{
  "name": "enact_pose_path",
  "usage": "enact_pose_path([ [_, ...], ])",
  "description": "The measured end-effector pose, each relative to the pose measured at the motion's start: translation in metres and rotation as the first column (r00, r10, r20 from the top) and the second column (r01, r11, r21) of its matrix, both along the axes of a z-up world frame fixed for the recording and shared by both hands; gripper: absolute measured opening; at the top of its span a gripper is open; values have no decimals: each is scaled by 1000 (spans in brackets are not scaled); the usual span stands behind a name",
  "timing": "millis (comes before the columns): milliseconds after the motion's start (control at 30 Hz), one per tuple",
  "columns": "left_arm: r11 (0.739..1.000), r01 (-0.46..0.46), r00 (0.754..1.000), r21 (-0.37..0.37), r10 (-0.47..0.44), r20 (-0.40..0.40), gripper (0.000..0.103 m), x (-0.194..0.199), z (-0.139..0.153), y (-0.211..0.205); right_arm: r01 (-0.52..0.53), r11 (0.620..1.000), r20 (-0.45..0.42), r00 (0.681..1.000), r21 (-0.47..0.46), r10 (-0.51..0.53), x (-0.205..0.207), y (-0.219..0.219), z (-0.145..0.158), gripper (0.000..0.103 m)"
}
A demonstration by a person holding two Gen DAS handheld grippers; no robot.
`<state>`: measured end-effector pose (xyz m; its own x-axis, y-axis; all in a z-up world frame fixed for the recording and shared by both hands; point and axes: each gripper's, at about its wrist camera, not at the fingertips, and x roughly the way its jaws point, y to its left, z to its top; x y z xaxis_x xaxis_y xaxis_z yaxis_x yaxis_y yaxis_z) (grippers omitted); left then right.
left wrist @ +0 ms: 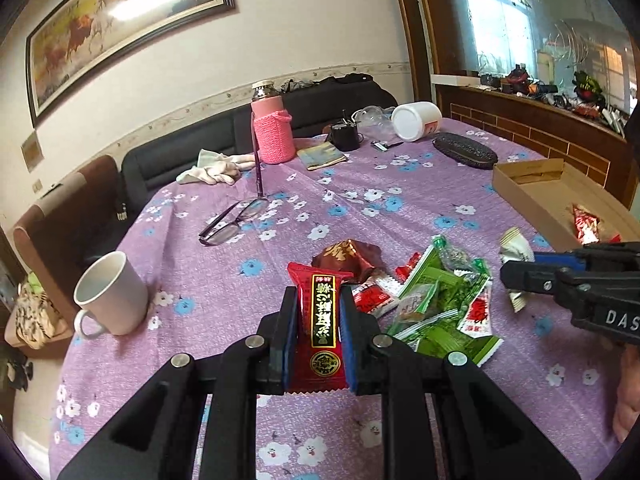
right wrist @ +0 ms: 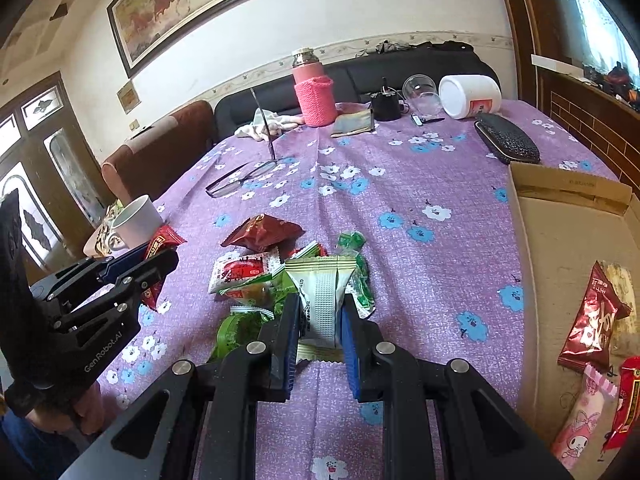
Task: Organize snacks
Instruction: 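Carry the red bar and white-green snack toward the cardboard tray with both grippers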
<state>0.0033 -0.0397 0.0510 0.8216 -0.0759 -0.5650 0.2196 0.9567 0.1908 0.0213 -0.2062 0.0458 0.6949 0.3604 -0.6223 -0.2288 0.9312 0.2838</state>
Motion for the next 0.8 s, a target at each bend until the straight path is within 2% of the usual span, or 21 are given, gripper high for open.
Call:
enact_pose_path([
  [300,999,-18,1000,31,19,-1,19,2,-3,0,2,1000,1,1000,-5,-2,-2,0,0,21],
  [500,997,-30,999,72,28,31,19,2,-5,-5,22,1000,-6,1000,-1,-22,2,-5,-2,21],
  [800,996,-35,997,86,29,65,19,-2,-2,-6,66,997,-23,998,26,-65,7,-15,-4,21],
])
